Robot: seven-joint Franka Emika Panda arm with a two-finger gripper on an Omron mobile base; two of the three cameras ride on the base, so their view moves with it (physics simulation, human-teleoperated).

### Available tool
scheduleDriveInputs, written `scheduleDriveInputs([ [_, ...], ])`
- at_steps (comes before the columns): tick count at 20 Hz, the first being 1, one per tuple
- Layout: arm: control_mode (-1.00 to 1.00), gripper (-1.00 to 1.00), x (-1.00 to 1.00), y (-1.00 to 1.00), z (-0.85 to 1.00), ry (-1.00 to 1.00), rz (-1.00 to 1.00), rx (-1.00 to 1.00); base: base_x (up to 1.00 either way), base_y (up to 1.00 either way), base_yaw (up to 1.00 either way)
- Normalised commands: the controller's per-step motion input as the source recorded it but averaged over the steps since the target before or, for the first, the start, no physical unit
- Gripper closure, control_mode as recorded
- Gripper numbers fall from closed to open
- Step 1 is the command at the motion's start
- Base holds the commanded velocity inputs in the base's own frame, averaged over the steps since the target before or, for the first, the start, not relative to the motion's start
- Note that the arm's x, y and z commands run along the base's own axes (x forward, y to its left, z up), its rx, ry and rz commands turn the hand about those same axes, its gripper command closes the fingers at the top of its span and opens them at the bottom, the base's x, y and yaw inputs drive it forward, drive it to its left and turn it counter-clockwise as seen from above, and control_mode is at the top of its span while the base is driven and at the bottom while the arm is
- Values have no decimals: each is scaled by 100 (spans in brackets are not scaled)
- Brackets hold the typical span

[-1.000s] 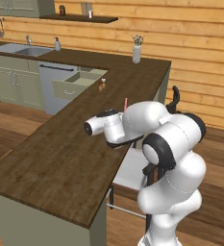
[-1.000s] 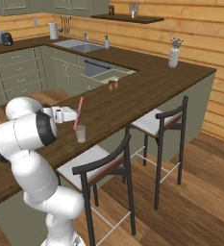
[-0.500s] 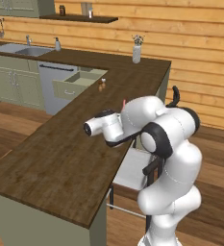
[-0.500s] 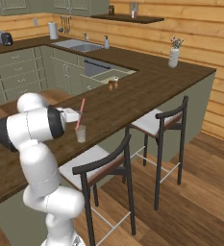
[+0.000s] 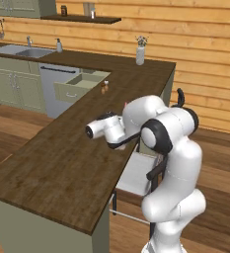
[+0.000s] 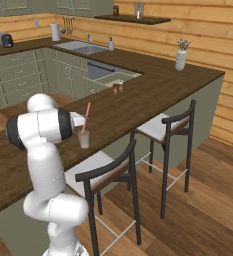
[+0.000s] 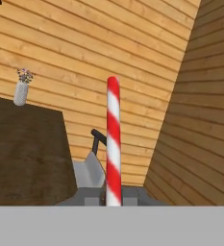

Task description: Take a straw from the drawer in front and place it inside the glass cup on the dining counter.

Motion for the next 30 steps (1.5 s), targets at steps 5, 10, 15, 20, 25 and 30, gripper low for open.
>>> scheduleDriveInputs([
  [5,-100,100,18,0,-14,0,0,0,0,0,0],
  [10,-100,100,27,0,-18,0,0,0,0,0,0],
  [15,-100,100,28,0,-24,0,0,0,0,0,0],
  [20,-100,100,25,3,-23,0,0,0,0,0,0],
  [25,-100,100,-9,1,-3,-6,0,0,0,0,0],
  [30,-100,100,-44,0,0,-16,0,0,0,0,0],
])
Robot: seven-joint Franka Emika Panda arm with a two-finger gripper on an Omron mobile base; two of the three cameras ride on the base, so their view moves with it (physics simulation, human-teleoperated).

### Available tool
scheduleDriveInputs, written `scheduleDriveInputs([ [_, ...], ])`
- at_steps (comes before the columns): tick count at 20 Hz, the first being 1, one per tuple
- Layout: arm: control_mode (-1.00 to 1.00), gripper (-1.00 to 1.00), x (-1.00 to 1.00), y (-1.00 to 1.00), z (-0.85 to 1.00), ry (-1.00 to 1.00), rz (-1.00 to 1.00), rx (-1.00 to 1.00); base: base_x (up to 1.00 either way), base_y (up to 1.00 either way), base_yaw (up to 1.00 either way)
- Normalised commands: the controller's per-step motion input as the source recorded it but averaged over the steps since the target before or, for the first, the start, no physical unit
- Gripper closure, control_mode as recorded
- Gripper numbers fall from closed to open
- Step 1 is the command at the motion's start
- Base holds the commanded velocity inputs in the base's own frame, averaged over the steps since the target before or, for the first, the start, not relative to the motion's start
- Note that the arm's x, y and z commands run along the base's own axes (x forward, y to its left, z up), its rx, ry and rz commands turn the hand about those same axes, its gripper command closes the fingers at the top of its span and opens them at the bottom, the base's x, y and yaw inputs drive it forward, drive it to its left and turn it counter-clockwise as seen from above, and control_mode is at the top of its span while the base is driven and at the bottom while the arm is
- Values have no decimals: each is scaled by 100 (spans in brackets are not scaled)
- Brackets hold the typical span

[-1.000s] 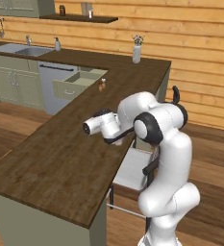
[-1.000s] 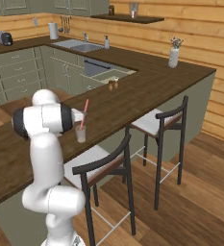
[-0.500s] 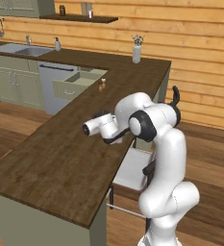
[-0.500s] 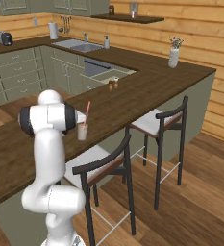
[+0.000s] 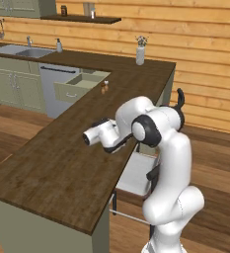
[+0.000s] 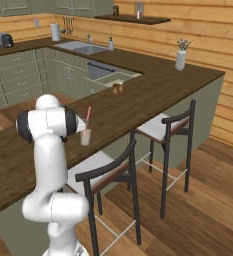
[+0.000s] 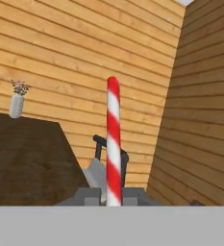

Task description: Take a straw from the drawer in front and place it inside the glass cup on the dining counter.

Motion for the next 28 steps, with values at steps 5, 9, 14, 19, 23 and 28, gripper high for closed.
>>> scheduleDriveInputs([
  [5,-100,100,-48,-8,0,-17,0,1,0,0,0],
  [9,-100,100,-52,-10,0,-18,0,2,0,0,0],
  [14,-100,100,-52,-7,-11,-13,0,0,0,0,0],
  [19,-100,100,-12,-2,-25,-7,0,0,0,0,0],
  [23,-100,100,1,0,-19,-6,0,1,0,0,0],
  [28,-100,100,10,0,-16,-7,0,1,0,0,0],
])
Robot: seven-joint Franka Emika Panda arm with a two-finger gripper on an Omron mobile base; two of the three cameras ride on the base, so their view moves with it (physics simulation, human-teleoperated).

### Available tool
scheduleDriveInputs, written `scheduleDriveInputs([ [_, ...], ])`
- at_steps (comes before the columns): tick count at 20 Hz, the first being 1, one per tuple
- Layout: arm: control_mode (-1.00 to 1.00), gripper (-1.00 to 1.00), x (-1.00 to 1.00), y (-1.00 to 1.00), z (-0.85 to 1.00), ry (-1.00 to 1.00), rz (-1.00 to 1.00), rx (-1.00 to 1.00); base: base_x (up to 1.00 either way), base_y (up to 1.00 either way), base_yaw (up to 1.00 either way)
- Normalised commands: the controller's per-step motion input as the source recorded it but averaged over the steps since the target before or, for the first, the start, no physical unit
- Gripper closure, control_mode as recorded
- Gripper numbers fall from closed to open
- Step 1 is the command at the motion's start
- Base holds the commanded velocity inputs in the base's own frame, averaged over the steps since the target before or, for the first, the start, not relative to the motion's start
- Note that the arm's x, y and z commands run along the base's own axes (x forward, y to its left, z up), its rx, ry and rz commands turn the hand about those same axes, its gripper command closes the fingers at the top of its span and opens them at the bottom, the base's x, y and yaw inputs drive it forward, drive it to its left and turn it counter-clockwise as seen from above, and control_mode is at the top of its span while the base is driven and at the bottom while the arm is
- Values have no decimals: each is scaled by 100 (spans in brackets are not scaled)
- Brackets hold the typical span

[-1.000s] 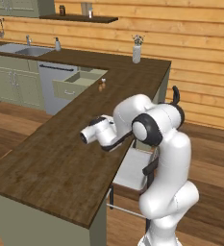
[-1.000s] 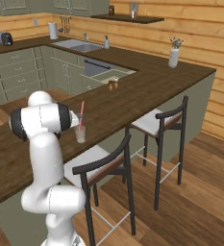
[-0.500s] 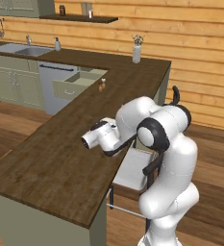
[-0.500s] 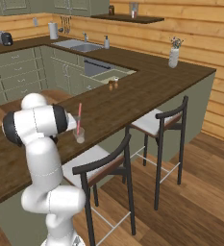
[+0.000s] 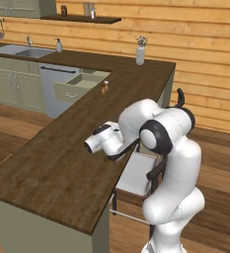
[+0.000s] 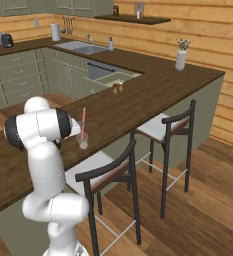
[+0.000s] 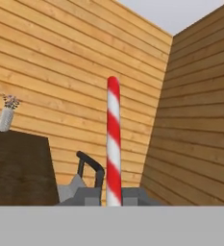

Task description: Take a straw from the drawer in front and place it inside the glass cup on the dining counter.

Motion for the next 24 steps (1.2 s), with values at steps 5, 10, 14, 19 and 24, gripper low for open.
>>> scheduleDriveInputs([
  [5,-100,100,29,0,-17,-6,0,2,0,0,0],
  [10,-100,100,7,0,-22,-11,0,1,0,0,0],
  [14,-100,-100,0,0,-20,-14,0,0,0,0,0],
  [19,-100,-100,-1,0,-10,-12,0,0,0,0,0],
  [24,-100,-100,-2,4,0,-9,0,0,0,0,0],
])
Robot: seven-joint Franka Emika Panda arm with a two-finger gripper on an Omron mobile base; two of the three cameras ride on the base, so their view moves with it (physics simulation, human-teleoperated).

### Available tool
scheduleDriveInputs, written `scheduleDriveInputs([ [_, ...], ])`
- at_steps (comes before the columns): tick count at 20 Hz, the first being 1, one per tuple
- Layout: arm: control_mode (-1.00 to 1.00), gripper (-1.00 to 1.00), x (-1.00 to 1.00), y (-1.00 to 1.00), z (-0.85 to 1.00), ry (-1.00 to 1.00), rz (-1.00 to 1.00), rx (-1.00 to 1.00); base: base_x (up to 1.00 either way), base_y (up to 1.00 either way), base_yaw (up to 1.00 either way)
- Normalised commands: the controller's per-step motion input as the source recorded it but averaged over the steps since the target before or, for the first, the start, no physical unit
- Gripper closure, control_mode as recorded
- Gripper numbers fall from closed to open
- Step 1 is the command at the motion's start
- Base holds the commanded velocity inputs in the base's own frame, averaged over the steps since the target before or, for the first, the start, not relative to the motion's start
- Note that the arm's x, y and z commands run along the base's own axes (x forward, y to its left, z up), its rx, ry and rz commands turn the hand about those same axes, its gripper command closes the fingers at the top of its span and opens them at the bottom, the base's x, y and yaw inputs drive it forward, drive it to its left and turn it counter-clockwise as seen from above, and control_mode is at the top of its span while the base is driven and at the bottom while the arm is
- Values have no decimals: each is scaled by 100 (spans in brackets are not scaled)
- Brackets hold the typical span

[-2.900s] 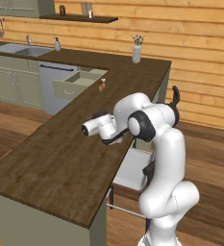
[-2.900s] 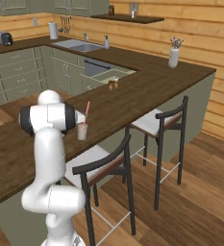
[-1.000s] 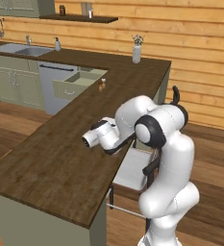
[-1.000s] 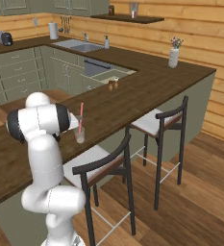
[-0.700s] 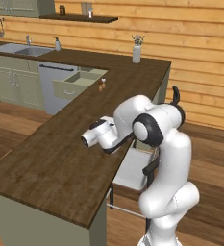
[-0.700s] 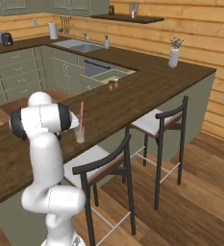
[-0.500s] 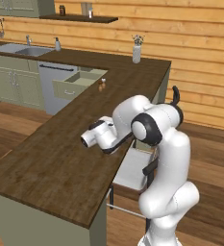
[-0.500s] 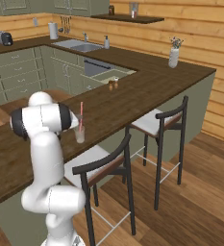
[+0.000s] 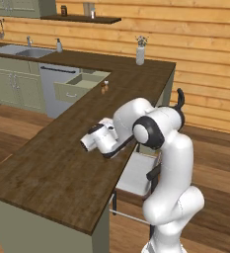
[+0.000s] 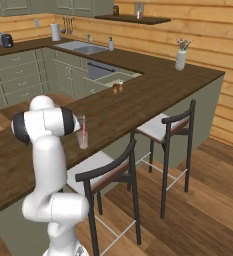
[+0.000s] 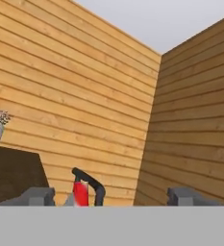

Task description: Take a straw from the drawer in front and place it inside the glass cup on the dining counter.

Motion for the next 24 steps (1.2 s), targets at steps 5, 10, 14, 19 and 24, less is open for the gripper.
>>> scheduleDriveInputs([
  [5,-100,-100,-45,16,62,-18,0,3,0,0,0],
  [10,-100,-100,-91,26,100,-25,0,0,0,0,0],
  [14,-100,-100,-100,-5,86,8,0,0,0,0,0],
  [19,-100,-100,-100,-75,21,35,1,6,0,0,0],
  [24,-100,-100,-100,-100,-55,13,0,21,0,0,0],
])
